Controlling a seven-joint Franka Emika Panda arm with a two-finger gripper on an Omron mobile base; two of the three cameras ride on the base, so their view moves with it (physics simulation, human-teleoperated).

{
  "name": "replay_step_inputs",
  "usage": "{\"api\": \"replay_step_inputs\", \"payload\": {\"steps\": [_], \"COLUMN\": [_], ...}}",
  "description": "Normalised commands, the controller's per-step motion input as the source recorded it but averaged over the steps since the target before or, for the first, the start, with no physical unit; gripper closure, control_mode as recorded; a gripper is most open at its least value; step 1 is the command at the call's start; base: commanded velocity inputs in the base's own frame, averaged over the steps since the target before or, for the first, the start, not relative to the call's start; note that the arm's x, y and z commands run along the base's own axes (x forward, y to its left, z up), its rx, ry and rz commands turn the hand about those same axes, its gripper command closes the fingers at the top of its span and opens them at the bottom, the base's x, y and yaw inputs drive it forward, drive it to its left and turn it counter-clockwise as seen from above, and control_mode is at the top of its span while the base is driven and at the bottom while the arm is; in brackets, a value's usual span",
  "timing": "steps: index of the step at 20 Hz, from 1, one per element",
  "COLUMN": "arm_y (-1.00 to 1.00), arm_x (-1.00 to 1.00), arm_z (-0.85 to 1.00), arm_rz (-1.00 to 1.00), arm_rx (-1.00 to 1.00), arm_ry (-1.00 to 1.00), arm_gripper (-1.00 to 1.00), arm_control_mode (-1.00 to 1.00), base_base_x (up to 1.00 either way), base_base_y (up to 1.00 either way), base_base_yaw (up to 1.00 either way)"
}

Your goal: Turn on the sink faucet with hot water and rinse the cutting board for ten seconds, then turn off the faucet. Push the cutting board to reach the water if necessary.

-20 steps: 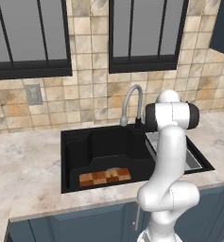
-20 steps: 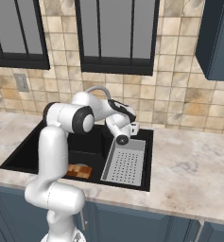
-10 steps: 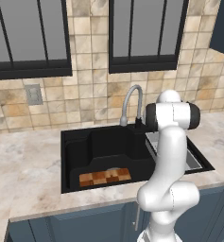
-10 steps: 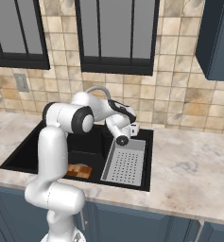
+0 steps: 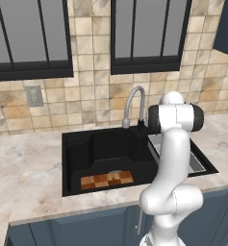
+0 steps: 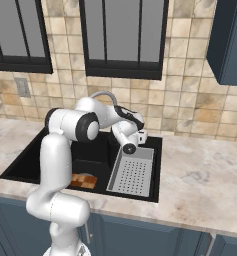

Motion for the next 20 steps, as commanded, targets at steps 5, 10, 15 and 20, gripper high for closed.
{"api": "replay_step_inputs", "payload": {"steps": [5,10,15,20], "arm_y": [0.00,0.00,0.07,0.17], "arm_x": [0.03,0.05,0.05,0.00], "arm_z": [0.00,0.00,0.00,0.00], "arm_rz": [0.00,0.00,0.00,0.00], "arm_rx": [0.00,0.00,0.00,0.00], "arm_ry": [0.00,0.00,0.00,0.00], "arm_gripper": [-1.00,-1.00,-1.00,-1.00], "arm_control_mode": [-1.00,-1.00,-1.00,-1.00], "base_base_x": [0.00,0.00,0.00,0.00], "base_base_y": [0.00,0.00,0.00,0.00], "base_base_yaw": [0.00,0.00,0.00,0.00]}}
